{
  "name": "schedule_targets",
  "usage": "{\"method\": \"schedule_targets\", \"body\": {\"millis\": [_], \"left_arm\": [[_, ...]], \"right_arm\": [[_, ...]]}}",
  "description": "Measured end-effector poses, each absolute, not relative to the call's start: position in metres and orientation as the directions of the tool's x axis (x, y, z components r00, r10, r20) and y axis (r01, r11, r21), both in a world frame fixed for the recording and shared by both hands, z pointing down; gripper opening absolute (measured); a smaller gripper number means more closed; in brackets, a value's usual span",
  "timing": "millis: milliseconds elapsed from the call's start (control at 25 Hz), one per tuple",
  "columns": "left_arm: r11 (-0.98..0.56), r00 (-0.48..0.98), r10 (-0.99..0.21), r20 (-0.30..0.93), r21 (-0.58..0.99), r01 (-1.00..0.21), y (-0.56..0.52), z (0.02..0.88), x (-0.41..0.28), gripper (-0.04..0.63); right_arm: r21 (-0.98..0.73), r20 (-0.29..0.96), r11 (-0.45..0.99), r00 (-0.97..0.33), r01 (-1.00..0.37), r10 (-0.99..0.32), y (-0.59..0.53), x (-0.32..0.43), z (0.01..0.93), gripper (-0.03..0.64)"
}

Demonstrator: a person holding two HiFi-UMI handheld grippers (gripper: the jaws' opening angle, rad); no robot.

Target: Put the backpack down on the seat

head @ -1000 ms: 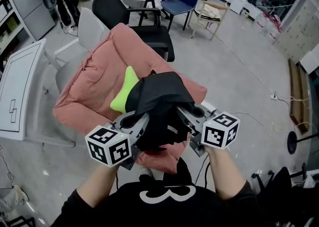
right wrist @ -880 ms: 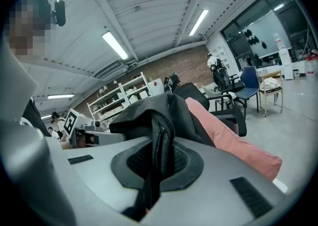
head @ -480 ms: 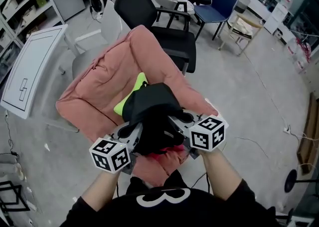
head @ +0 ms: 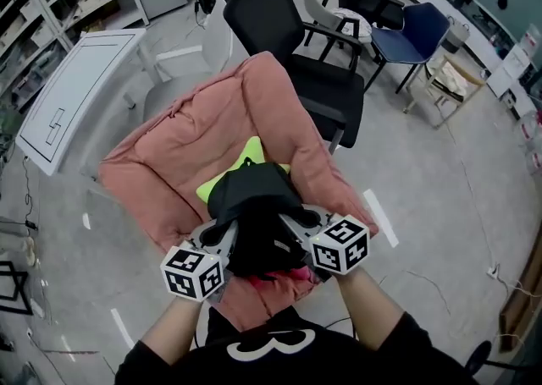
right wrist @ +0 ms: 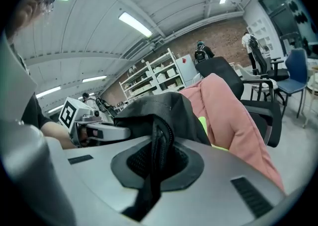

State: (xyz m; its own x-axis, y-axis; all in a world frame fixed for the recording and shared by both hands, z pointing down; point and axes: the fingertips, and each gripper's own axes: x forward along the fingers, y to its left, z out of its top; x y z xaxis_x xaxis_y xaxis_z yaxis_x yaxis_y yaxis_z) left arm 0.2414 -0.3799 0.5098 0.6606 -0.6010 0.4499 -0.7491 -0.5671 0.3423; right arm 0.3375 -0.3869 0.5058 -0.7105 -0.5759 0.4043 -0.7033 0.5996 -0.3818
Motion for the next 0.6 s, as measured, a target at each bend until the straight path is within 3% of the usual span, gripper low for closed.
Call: {"method": "schedule_targets", "body": {"millis": [400,600], "left_arm": [[-0.483,0.528,-0.679,0.51,0.231,-0.845,-0.396,0.544,0.237,0.02],[-0.444,0.481,-0.684,0.549,0.21,-0.871,-0.405,0.546,0.232,0.089]], "right_arm": [[-0.344,0.436,0.623,-0.707,-0.702,-0.556,-0.409,0.337,0.55,0.039],[-0.374,0.436,0.597,-0.702,-0.71,-0.563,-0.418,0.34,0.554,0.089]]}}
